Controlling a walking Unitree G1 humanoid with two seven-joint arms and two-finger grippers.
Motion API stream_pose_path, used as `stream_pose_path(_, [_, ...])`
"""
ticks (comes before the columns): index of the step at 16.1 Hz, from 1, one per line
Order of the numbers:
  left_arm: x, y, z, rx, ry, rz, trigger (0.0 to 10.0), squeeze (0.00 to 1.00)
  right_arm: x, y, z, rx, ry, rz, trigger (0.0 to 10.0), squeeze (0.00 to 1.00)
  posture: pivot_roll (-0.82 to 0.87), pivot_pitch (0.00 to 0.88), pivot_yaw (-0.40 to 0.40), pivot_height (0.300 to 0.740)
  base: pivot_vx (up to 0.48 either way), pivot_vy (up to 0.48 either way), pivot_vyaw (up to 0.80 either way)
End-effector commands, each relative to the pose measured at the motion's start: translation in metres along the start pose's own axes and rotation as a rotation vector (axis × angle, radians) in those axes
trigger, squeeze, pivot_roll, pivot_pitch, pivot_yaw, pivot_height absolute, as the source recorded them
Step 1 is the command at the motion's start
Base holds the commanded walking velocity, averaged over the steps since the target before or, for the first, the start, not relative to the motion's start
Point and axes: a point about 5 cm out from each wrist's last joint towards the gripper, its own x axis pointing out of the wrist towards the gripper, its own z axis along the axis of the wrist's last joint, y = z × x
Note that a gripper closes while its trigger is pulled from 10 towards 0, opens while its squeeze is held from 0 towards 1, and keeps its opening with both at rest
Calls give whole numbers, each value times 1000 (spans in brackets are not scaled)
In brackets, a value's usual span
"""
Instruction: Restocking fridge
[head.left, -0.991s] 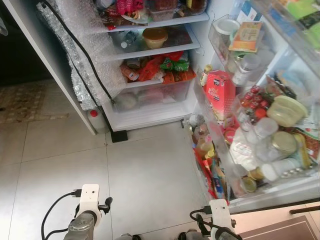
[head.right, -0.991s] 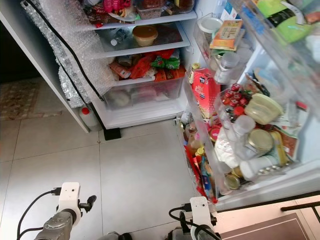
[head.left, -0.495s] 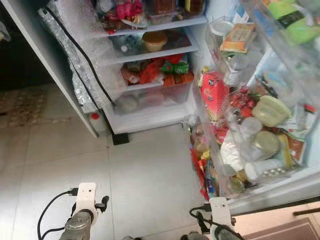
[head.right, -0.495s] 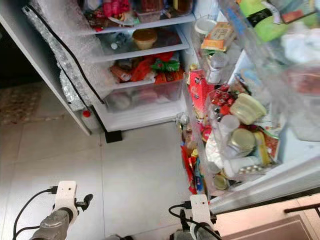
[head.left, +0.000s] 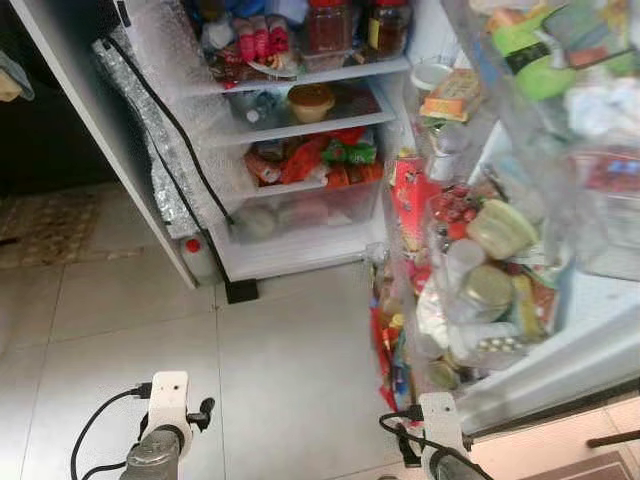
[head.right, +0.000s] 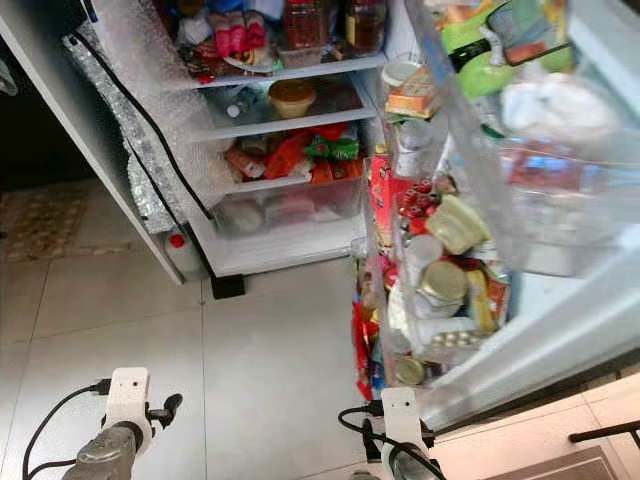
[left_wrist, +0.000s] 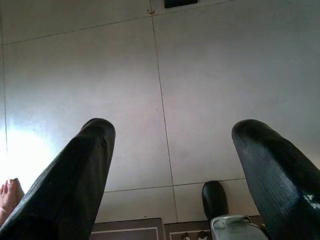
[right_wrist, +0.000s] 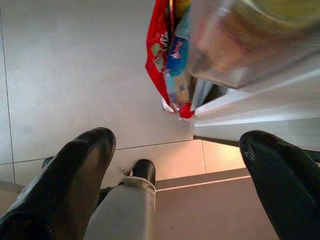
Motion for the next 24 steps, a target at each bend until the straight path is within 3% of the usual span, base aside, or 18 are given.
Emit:
stream_pose_path(1, [-4,7,-13,0,45,27,10000,0,-2,-1,-10,19,39,-6,10000,0,-108,125,24,740,0,0,0])
stream_pose_path(6, [-5,6,-15,-8,52,31,10000,0,-2,0,-20,-111,218,44,10000,0,-105,140,23,740,0,0,0])
stream_pose_path(14, [-5,6,-15,-7,45,31,10000,0,-4,-4,-27,-128,337,-14,10000,0,-103,148,26,740,0,0,0])
stream_pose_path(19, [-5,7,-14,-7,41,33,10000,0,-4,-3,-26,-117,327,-1,10000,0,-101,148,28,740,0,0,0])
stream_pose_path(21, [-5,8,-13,-7,37,33,10000,0,-2,1,-18,-66,206,47,10000,0,-104,149,29,740,0,0,0])
stream_pose_path(22, [-4,8,-13,-6,36,33,10000,0,-1,2,-15,-97,171,67,10000,0,-105,149,29,740,0,0,0])
stream_pose_path(24, [-4,7,-12,-9,30,30,10000,0,-1,3,-13,-61,134,61,10000,0,-103,149,29,740,0,0,0])
